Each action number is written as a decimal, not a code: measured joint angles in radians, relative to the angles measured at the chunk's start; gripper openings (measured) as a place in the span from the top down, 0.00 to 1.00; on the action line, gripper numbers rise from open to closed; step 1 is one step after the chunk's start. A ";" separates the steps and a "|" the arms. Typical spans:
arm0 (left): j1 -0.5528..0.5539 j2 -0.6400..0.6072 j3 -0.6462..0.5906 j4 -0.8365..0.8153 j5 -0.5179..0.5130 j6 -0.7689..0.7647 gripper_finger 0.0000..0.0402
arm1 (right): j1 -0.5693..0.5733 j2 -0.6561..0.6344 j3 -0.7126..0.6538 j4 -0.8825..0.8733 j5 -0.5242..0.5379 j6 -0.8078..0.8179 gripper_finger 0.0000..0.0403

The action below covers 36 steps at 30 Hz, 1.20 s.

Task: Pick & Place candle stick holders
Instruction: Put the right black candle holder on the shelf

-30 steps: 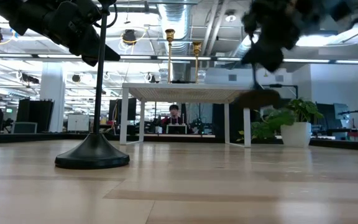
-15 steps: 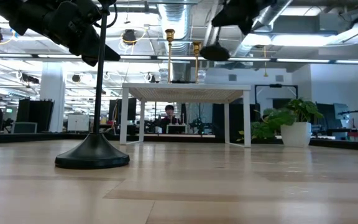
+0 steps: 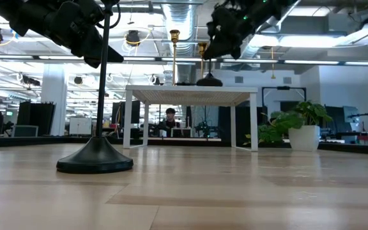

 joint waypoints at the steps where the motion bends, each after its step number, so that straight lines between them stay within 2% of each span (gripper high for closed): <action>1: 0.000 0.000 0.000 0.000 0.000 0.000 0.97 | -0.010 0.012 0.017 -0.015 -0.003 -0.001 1.00; 9: 0.000 0.000 0.000 0.000 0.000 0.000 0.97 | -0.045 0.082 0.093 -0.068 -0.051 -0.019 1.00; 32: 0.000 0.000 0.000 0.000 0.000 0.000 0.97 | -0.044 0.081 0.094 -0.116 -0.049 -0.026 1.00; 36: 0.000 0.000 0.000 0.000 0.000 0.000 0.97 | -0.044 0.081 0.094 -0.124 -0.050 -0.024 0.94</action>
